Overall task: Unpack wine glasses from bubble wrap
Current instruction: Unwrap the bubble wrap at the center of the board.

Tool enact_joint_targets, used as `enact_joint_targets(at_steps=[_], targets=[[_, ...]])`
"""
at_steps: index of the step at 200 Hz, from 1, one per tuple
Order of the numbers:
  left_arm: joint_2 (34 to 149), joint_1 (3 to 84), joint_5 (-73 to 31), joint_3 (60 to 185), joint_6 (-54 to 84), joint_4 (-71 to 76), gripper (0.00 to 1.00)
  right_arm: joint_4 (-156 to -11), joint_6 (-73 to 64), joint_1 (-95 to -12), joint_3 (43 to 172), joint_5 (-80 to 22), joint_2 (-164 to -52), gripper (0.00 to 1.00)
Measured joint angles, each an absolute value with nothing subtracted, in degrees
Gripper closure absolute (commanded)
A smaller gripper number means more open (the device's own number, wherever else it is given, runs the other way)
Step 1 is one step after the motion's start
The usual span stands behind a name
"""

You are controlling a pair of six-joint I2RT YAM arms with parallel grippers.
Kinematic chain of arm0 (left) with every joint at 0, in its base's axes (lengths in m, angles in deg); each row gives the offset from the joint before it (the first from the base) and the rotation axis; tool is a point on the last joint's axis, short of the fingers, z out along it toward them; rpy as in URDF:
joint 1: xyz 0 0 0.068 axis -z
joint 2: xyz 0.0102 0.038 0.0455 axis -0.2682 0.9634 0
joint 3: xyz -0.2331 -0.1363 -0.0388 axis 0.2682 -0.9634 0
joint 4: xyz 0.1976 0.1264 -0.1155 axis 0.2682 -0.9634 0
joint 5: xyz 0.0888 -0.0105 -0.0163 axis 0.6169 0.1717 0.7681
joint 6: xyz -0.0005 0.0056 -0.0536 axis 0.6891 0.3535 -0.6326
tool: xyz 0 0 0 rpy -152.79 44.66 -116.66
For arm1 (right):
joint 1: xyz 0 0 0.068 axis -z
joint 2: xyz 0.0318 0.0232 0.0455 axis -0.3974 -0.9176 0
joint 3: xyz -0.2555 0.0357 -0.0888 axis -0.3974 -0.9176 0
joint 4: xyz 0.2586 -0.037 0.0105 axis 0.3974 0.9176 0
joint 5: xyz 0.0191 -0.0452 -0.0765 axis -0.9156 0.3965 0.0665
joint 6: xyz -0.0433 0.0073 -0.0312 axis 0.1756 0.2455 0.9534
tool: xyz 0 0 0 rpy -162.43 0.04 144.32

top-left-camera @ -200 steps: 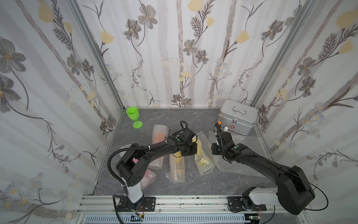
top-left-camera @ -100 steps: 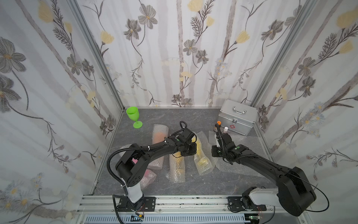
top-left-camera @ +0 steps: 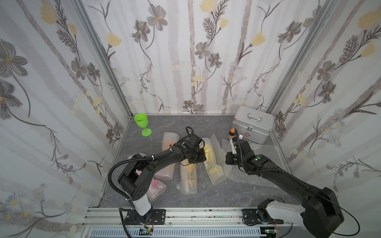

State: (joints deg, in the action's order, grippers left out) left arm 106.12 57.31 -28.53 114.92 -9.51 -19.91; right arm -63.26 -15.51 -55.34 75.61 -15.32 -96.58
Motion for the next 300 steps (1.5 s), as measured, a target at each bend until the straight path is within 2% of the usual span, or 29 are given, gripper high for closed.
enact_joint_targets(at_steps=[94, 185, 202, 232, 247, 287, 300], targets=[[104.4, 56.3, -28.6, 114.9, -9.2, -21.2, 0.28, -62.1, -19.2, -55.3, 74.5, -15.9, -87.9, 1.00], [105.6, 60.1, -26.5, 115.0, -9.2, -23.8, 0.26, -60.8, -24.0, -55.3, 67.1, -17.7, -82.5, 1.00], [106.0, 60.8, -25.5, 115.0, -9.2, -24.4, 0.32, -60.8, -24.3, -55.3, 66.5, -17.7, -82.5, 1.00], [107.4, 61.0, -24.7, 114.7, -9.1, -25.0, 0.56, -60.8, -24.5, -55.3, 65.6, -17.7, -82.5, 1.00], [107.6, 60.9, -24.6, 114.6, -9.1, -25.2, 0.67, -60.8, -24.6, -55.3, 65.3, -17.7, -82.3, 0.97], [107.6, 60.5, -24.6, 114.6, -8.5, -25.4, 0.75, -59.7, -24.7, -55.3, 64.8, -16.3, -82.1, 0.88], [107.6, 60.1, -24.4, 114.4, -8.4, -25.4, 0.77, -59.0, -24.7, -55.3, 64.8, -15.5, -82.0, 0.79]])
